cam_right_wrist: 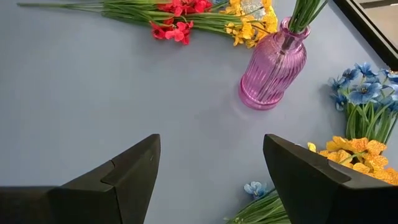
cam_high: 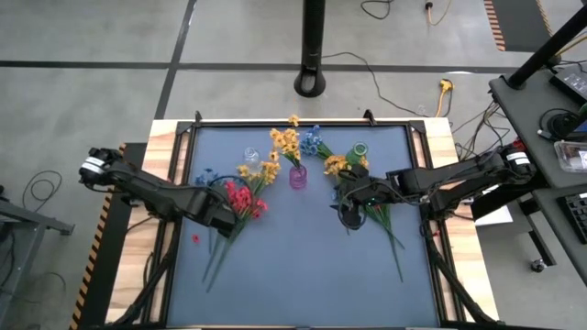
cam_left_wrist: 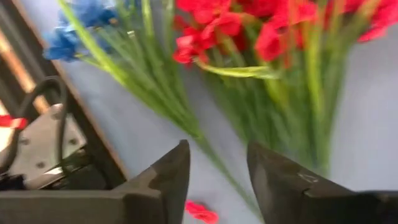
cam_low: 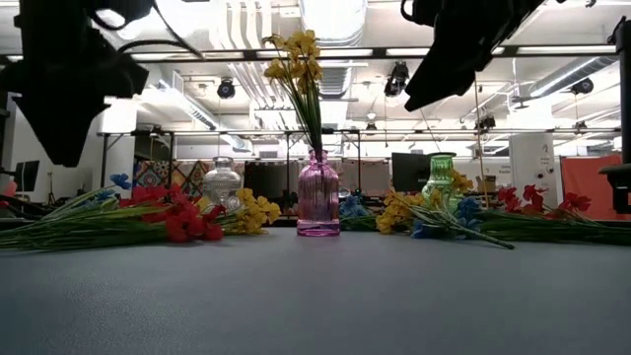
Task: Sort flowers into vase by color
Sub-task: Put the bottom left blue flowers into the transparent vase
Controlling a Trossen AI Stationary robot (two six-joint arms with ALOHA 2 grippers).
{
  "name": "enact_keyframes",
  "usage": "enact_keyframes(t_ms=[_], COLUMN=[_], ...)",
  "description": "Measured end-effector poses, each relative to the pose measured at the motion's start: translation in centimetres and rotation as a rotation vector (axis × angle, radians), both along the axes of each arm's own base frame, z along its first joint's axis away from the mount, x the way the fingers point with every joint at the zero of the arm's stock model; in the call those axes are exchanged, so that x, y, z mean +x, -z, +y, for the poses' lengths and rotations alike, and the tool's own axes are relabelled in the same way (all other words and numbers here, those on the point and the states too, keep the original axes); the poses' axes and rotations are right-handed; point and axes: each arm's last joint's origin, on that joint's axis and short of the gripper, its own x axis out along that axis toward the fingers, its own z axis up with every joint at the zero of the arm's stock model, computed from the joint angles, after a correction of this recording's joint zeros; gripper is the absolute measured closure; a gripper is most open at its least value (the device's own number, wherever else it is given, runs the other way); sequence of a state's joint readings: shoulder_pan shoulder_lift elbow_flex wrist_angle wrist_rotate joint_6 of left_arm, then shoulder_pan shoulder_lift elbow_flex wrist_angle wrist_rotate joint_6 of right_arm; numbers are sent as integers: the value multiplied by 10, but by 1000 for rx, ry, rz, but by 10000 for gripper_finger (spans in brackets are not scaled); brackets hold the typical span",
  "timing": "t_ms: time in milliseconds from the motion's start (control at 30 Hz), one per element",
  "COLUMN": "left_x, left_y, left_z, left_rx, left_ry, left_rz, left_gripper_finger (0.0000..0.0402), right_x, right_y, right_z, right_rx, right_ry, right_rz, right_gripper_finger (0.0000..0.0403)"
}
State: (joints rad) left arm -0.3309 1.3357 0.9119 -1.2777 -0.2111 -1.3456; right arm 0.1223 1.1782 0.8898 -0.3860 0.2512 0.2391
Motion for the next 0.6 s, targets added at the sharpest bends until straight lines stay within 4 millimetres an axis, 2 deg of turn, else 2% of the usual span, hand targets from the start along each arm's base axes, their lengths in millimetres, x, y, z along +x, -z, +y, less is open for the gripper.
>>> enact_keyframes(t_ms=[200, 467, 600], left_x=[-7, -27, -34], left_y=[10, 28, 31], left_z=[2, 9, 11], left_rx=[38, 52, 53], left_ry=[-35, -94, -125], left_rz=[95, 147, 123], left_gripper_finger=[200, 193, 193], right_x=[0, 0, 0], right_y=[0, 0, 0], right_z=[0, 0, 0], right_rx=[-3, -6, -10], right_ry=[-2, -5, -7], right_rz=[5, 8, 8], right_gripper_finger=[122, 128, 125])
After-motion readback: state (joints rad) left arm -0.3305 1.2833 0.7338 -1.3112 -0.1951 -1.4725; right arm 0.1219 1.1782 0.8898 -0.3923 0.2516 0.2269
